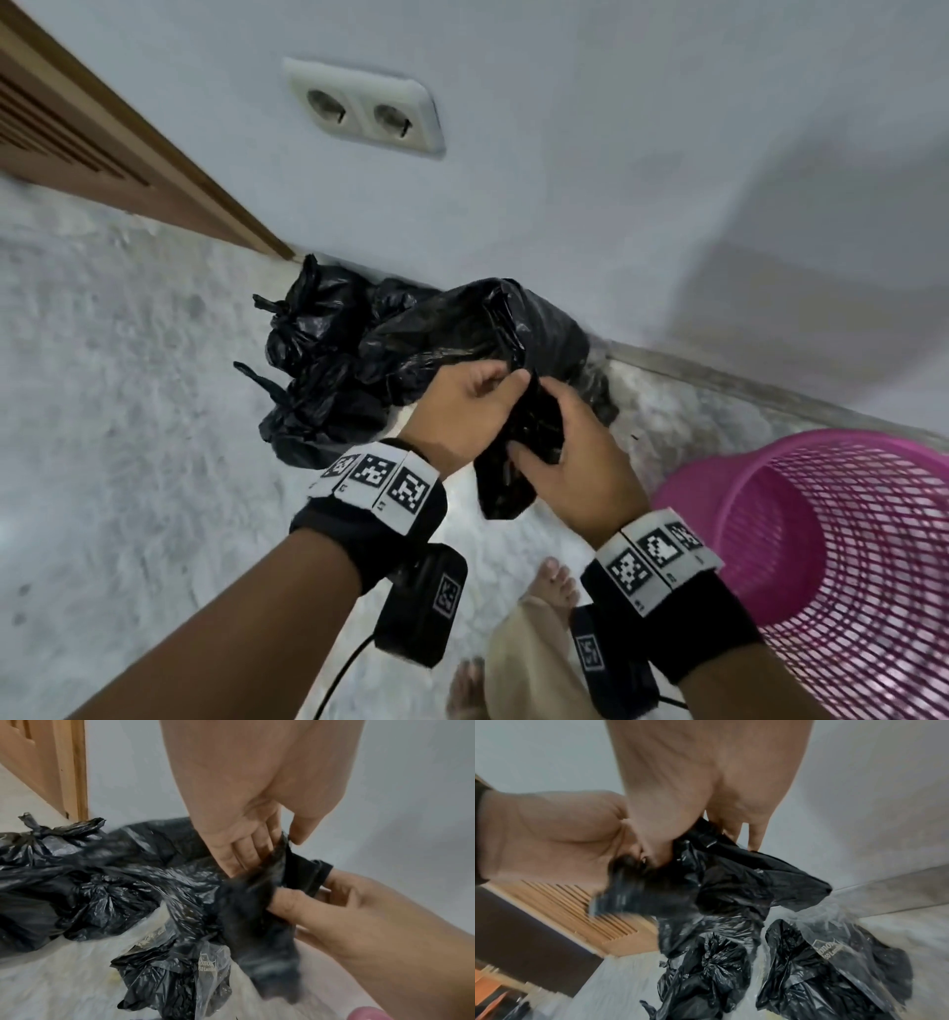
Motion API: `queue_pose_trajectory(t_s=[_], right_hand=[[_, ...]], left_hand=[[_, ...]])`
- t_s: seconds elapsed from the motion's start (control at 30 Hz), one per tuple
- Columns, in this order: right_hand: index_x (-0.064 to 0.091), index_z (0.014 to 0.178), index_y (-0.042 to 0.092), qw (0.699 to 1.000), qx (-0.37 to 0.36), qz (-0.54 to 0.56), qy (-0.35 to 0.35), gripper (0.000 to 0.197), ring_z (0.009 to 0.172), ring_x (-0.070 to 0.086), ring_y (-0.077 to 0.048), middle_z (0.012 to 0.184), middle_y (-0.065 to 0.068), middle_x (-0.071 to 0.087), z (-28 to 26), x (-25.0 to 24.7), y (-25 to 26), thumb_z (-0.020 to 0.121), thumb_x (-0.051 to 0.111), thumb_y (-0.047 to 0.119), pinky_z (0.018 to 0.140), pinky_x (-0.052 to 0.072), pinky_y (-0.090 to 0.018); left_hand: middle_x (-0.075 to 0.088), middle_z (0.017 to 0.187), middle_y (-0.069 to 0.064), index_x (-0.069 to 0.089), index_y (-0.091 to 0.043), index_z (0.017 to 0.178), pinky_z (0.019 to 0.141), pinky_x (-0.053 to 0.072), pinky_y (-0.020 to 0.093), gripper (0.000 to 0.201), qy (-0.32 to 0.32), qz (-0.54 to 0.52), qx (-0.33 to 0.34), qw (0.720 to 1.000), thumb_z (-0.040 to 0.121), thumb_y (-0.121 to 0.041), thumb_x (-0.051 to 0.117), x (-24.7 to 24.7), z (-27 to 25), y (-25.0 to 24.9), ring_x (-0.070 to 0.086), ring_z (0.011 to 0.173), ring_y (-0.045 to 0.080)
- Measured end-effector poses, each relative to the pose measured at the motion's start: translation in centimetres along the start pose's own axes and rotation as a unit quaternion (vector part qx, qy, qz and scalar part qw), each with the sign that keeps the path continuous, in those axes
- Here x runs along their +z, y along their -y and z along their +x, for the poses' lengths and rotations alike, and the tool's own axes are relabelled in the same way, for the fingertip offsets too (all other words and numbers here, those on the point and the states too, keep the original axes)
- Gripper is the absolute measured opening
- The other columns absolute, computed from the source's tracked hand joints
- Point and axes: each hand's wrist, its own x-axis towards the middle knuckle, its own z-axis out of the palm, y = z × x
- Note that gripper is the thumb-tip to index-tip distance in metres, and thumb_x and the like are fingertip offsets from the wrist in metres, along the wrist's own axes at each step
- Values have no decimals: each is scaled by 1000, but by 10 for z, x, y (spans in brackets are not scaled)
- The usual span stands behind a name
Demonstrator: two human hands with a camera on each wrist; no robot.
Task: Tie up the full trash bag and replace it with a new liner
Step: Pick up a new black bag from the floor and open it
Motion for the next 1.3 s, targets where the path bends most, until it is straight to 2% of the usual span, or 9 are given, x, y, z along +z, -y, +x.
queue_pose_trajectory(t_s=[0.17,0.27,0.4,0.53,0.7,0.8,0.9,1.07,1.3], right_hand=[[58,116,23,997,-16,5,-73,40,88,62,-1,96,12,64,-24,-6,6,85,53,-1,75,43,-6],[59,101,23,994,-16,29,-106,30,73,55,15,83,23,57,-40,-9,16,86,48,0,63,37,1],[57,94,27,991,-41,36,-120,20,71,56,13,81,23,57,-66,-15,27,91,49,9,61,38,0],[64,101,19,990,-47,32,-126,19,74,59,7,84,18,62,-82,-19,26,92,51,7,64,45,-6],[63,96,16,991,-66,48,-103,17,69,62,9,82,13,64,-100,-33,27,93,51,4,58,45,-6],[63,98,12,991,-61,59,-102,17,70,64,6,85,11,65,-108,-43,21,93,51,1,58,48,-7],[61,101,9,990,-45,87,-103,15,67,66,3,85,5,66,-115,-53,13,94,50,2,52,51,-12],[61,98,15,986,-12,86,-140,13,76,70,-15,88,-2,69,-123,-75,-9,94,52,7,57,60,-32],[61,100,14,978,-14,62,-200,13,74,60,6,88,6,66,-134,-124,-37,92,54,7,61,47,-9]], left_hand=[[64,88,15,66,3,103,67,49,23,27,50,-43,1,998,96,-16,48,-9,-38,-1,58,79,22],[71,100,11,63,-9,119,63,52,14,27,16,-29,19,999,95,-14,51,-19,-68,9,66,82,20],[57,116,3,56,-21,125,72,49,9,35,-72,115,120,983,90,-19,59,-42,-97,30,63,82,4],[30,141,-2,38,-27,138,82,54,26,59,-118,171,132,969,85,-27,64,-62,-107,37,65,87,14],[8,159,1,16,-28,148,98,49,38,84,-63,209,41,975,83,-30,68,-66,-100,52,59,115,24],[37,147,7,23,-17,146,106,39,33,81,-62,207,2,976,81,-25,70,-59,-98,63,46,129,22],[61,120,6,44,-16,133,88,42,25,52,-75,238,-9,968,86,-21,64,-46,-105,66,58,110,22],[68,87,13,63,-6,101,68,38,25,18,-89,292,30,952,90,-19,56,-19,-112,59,64,85,29],[65,74,6,63,-9,97,70,51,30,14,-96,228,101,963,91,-19,55,35,-116,25,65,73,26]])
